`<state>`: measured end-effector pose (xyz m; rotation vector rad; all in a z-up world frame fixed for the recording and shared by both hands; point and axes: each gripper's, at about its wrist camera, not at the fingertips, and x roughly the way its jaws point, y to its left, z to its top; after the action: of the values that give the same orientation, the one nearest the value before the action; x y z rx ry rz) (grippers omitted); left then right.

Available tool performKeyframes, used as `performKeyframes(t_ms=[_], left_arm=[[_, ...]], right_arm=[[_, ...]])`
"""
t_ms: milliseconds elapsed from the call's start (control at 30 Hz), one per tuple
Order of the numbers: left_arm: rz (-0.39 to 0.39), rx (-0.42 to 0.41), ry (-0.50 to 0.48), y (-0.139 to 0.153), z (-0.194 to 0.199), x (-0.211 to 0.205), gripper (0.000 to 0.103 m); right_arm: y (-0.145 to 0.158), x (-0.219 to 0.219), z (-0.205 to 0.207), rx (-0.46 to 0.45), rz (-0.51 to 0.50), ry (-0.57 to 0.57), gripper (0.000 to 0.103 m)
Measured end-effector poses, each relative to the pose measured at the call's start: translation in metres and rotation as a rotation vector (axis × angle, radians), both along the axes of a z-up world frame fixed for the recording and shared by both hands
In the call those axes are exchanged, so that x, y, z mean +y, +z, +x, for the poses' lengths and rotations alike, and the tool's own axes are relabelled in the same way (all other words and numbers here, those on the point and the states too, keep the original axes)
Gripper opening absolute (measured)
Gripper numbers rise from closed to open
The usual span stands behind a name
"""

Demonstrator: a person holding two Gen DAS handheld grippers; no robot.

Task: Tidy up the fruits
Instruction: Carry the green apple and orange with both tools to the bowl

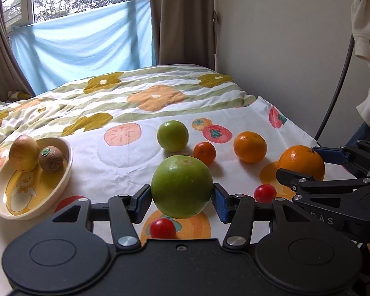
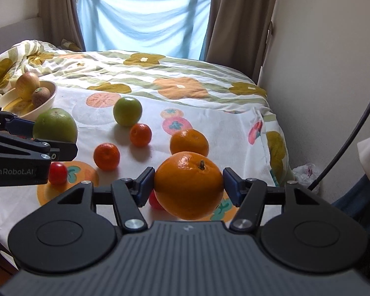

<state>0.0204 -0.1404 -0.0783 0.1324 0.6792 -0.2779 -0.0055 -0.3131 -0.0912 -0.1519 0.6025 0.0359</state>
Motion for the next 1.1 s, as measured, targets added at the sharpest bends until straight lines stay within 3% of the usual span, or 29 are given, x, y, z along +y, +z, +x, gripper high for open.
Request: performKeyframes(t_ms=[333, 600, 833, 1100], left_arm=[[-0.002, -0.071, 0.131, 0.041, 0.003, 0.065, 0.057], [0.017, -0.092, 0.218, 0.056, 0.018, 0.141, 0.057], [0.050, -0.079, 0.245, 0.048, 0.046, 0.204, 0.057], [0.087, -0.028, 0.198, 0.020, 0.083, 0.249, 0.057]], right_arm=[[0.047, 0.052, 0.019, -0.029, 0.065, 0.127, 0.075], [0.069, 0.128, 0.042, -0.032, 0.098, 0.224, 0.075], [0.069, 0.198, 0.067, 0.000, 0.136, 0.271, 0.075], [0.052, 0.262, 0.096, 0.061, 0.152, 0.281, 0.075]])
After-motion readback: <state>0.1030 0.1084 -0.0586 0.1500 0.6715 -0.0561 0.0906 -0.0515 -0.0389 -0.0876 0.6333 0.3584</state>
